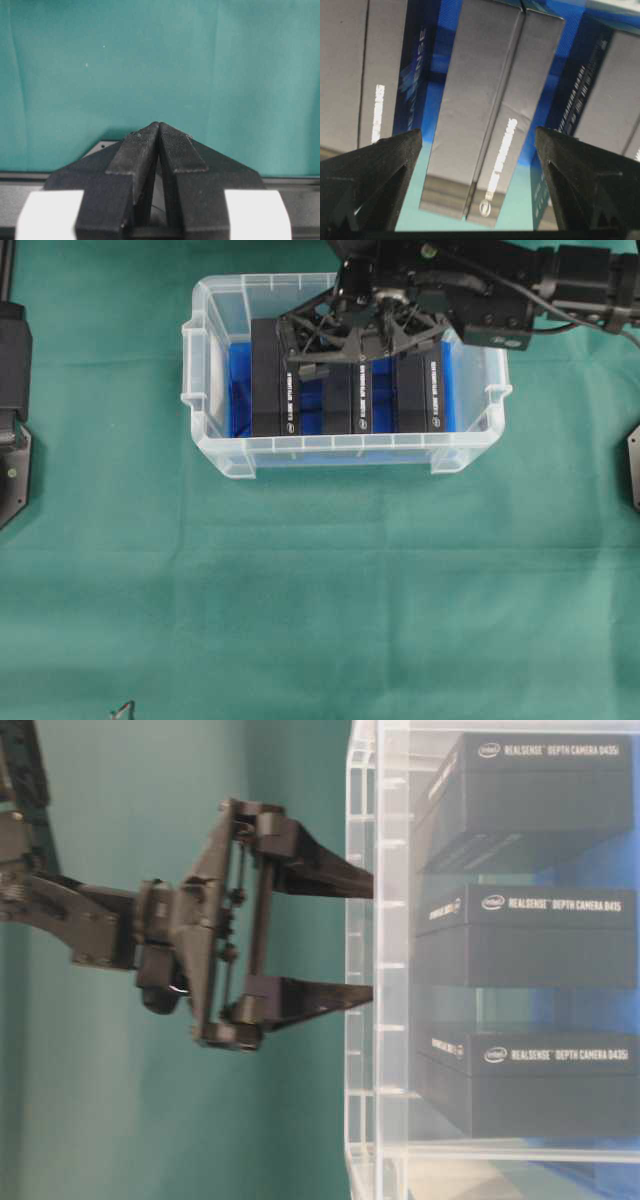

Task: Take the box out of the case with the right arm.
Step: 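Lower the right gripper around the middle box and close it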

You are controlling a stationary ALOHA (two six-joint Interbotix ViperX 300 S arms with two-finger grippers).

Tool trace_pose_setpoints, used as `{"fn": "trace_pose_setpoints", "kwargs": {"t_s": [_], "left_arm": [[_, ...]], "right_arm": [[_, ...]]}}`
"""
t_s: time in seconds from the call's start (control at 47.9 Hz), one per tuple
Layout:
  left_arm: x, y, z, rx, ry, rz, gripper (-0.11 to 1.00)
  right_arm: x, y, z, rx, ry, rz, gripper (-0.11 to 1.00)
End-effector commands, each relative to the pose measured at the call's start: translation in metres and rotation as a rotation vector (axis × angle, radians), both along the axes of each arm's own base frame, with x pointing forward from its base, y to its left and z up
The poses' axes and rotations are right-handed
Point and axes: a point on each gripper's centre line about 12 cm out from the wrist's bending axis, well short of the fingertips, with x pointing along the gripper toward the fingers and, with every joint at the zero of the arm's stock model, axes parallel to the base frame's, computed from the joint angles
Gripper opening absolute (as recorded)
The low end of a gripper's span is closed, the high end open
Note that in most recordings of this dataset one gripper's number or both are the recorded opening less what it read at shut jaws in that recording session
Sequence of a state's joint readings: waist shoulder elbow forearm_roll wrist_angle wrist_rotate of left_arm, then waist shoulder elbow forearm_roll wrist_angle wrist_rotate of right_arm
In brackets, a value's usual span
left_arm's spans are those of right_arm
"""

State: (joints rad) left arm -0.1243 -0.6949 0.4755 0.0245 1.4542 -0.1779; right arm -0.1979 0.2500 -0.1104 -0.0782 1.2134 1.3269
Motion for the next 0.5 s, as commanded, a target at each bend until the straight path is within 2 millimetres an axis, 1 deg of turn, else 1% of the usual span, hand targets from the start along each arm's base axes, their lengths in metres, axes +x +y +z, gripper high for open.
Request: {"fn": "trace_pose_setpoints", "kwargs": {"t_s": [0.0, 0.293, 0.481], "left_arm": [[0.001, -0.001, 0.009, -0.002, -0.032, -0.004, 0.0], [0.002, -0.001, 0.009, -0.002, -0.032, -0.004, 0.0], [0.002, -0.001, 0.009, -0.002, -0.031, -0.004, 0.0]], "right_arm": [[0.0, -0.002, 0.005, -0.004, -0.03, -0.003, 0.92], [0.002, -0.004, -0.024, 0.003, -0.004, -0.004, 0.92], [0.002, -0.001, -0.043, 0.033, 0.006, -0.008, 0.92]]}}
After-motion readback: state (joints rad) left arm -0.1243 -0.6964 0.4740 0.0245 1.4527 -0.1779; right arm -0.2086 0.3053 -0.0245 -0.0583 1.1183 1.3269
